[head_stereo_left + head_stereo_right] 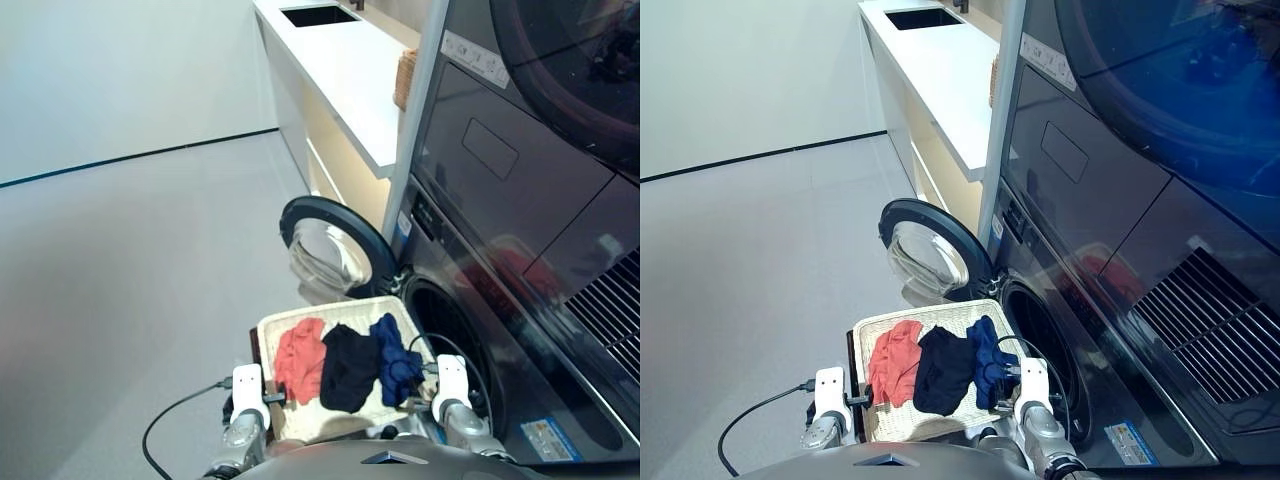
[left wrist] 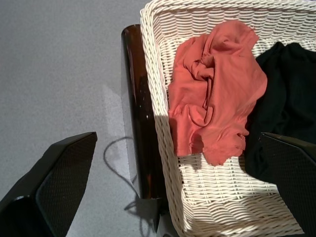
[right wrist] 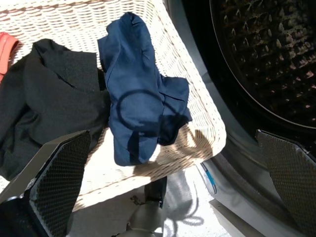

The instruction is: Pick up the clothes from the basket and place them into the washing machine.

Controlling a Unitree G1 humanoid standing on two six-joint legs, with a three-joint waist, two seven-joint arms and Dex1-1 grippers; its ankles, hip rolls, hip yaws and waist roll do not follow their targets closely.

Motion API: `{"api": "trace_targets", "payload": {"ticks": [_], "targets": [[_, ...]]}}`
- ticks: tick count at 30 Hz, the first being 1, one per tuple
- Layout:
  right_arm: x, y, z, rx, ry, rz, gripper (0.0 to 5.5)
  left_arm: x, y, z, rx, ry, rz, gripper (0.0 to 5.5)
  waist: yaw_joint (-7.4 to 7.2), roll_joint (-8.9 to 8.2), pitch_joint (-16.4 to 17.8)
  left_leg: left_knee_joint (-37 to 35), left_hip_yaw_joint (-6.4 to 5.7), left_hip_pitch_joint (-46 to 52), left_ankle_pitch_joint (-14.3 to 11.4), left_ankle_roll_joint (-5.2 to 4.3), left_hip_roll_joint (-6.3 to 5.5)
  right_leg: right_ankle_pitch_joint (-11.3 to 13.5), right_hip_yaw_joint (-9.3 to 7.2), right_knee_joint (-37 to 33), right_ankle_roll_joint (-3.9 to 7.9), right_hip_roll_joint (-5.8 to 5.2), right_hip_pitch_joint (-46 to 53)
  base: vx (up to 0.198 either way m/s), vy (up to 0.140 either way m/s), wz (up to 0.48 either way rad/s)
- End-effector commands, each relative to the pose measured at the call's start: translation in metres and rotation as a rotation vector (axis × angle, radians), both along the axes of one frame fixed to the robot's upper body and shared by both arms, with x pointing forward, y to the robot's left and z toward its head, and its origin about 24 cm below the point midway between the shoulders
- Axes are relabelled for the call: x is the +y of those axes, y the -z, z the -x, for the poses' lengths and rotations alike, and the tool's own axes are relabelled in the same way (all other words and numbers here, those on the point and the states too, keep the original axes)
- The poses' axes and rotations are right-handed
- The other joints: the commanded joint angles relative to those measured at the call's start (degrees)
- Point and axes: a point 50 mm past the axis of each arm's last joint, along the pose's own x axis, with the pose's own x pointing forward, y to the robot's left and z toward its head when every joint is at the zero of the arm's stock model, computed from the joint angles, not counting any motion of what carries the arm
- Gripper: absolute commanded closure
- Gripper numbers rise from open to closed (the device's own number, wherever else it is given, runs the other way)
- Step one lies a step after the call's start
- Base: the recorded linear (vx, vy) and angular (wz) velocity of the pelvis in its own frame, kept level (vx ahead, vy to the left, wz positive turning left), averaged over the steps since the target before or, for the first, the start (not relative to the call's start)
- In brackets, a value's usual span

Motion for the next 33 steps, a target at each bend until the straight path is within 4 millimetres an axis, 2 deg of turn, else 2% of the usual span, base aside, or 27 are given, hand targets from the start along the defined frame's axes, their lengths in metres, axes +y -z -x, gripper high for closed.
{"api": "trace_targets", "payload": {"ticks": [1,13,20,23,28,33], "targets": [[0.009,-0.017,-0.034,-0.148,-0.077,-0.005,0.00,0.001,-0.013,-0.031,-0.128,0.011,0.003,0.00,-0.61,-1.95,0.3,-1.3,4.04,-2.2,3.4,-1.81,-1.73,4.0,1.18,-6.3,2.96,0.30,3.7,0.000,0.000,0.000],[0.009,-0.017,-0.033,-0.140,-0.079,-0.009,0.00,-0.001,-0.011,-0.029,-0.102,0.031,0.000,0.00,-1.07,-1.58,0.1,-2.5,4.08,-1.8,4.0,-1.93,-1.76,4.5,1.17,-7.0,3.08,0.37,3.9,0.000,0.000,0.000],[0.011,-0.018,-0.036,-0.149,-0.101,-0.011,0.00,-0.003,-0.011,-0.032,-0.094,0.087,-0.018,0.00,-1.60,-1.27,0.2,-3.2,4.57,-1.8,4.3,-1.82,-1.68,4.9,1.62,-7.2,3.15,0.39,3.3,0.000,0.000,0.000],[0.012,-0.022,-0.042,-0.170,-0.116,-0.008,0.00,-0.003,-0.015,-0.041,-0.119,0.108,-0.035,0.00,-1.94,-1.09,0.4,-3.4,4.81,-2.3,4.6,-1.79,-1.63,5.1,1.80,-7.2,3.20,0.42,2.5,0.000,0.000,0.000],[0.015,-0.036,-0.062,-0.252,-0.168,0.004,0.00,-0.001,-0.030,-0.068,-0.209,0.139,-0.073,0.00,-2.59,-0.81,1.9,-2.6,5.15,-6.1,5.5,-1.52,-1.66,5.8,2.48,-5.7,3.25,0.26,-2.2,-0.063,0.010,-0.052],[0.020,-0.057,-0.090,-0.364,-0.215,0.020,0.00,0.000,-0.050,-0.102,-0.311,0.160,-0.120,0.00,-3.41,-0.70,4.1,0.4,5.45,-13.3,6.4,-1.43,-0.87,6.7,3.50,-2.6,3.06,-0.74,-10.8,-0.122,0.015,-0.072]]}}
